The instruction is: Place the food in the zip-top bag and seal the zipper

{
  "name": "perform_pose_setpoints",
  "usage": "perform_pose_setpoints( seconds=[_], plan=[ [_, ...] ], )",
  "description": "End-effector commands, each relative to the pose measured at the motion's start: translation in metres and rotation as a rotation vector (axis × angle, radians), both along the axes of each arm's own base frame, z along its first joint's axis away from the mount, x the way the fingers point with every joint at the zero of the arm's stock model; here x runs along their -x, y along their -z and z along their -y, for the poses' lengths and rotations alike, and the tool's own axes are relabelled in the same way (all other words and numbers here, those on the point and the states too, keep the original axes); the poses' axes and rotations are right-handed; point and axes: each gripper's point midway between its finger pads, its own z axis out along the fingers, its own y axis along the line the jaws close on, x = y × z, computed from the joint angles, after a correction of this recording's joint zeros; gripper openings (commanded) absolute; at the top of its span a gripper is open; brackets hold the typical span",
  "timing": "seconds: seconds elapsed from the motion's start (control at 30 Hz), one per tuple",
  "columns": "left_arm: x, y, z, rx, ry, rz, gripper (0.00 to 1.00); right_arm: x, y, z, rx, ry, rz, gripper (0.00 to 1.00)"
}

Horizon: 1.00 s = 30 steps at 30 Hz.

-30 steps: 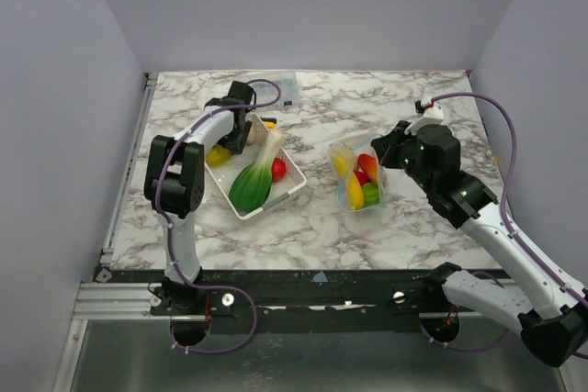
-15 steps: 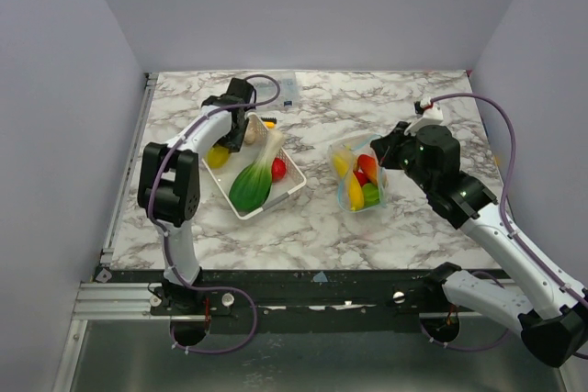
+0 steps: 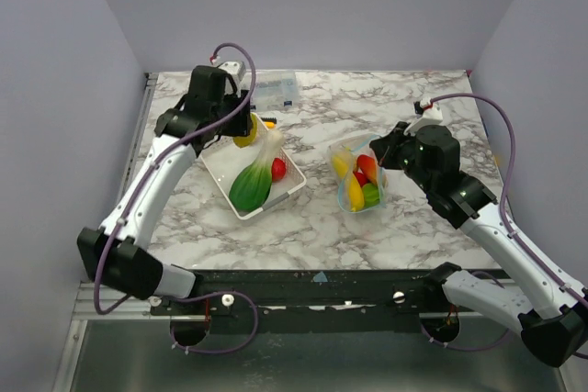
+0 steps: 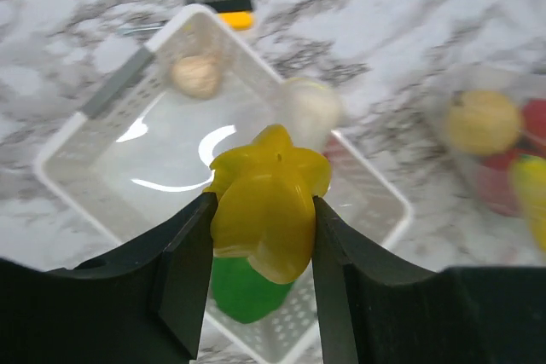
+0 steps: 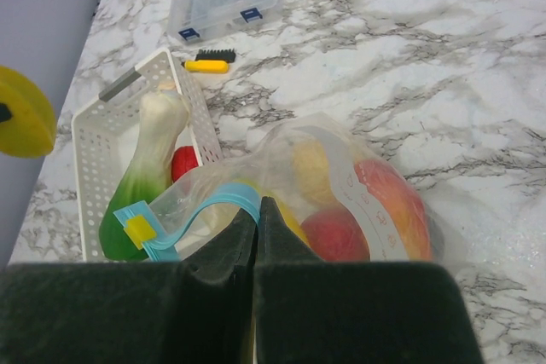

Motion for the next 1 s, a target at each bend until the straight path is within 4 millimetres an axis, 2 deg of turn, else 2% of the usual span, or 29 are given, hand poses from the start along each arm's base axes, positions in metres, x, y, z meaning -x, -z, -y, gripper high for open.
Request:
perform_pose_setpoints(
  seconds=[0.0, 0.07, 0.17, 0.27, 0.37, 0.6, 0.77, 0.97],
  plan=[
    [0.052, -0.053, 0.078, 0.511, 0.258, 0.047, 0.33, -0.003, -0.015, -0.007, -0.051, -0.018, 0.037, 0.01],
    [0.071, -0.08, 0.1, 0.716, 0.347, 0.076, 0.32, -0.002, -0.016, -0.007, -0.056, -0.019, 0.037, 0.01],
    [0.101, -0.11, 0.128, 0.93, 0.488, 0.122, 0.31, -0.002, -0.016, -0.008, -0.065, -0.023, 0.036, 0.01],
    [0.125, -0.129, 0.149, 1.019, 0.596, 0.158, 0.32, -0.001, -0.015, -0.01, -0.075, -0.026, 0.032, 0.01],
    [0.146, -0.135, 0.169, 1.058, 0.669, 0.172, 0.33, -0.001, -0.017, -0.011, -0.09, -0.029, 0.035, 0.01],
    [0.171, -0.122, 0.201, 1.052, 0.738, 0.173, 0.34, 0.002, -0.024, -0.015, -0.132, -0.044, 0.05, 0.01],
    [0.182, -0.111, 0.224, 0.963, 0.772, 0.181, 0.36, 0.003, -0.025, -0.017, -0.151, -0.051, 0.051, 0.01],
    [0.173, -0.082, 0.246, 0.775, 0.756, 0.174, 0.39, 0.004, -0.026, -0.018, -0.159, -0.055, 0.053, 0.01]
  ],
)
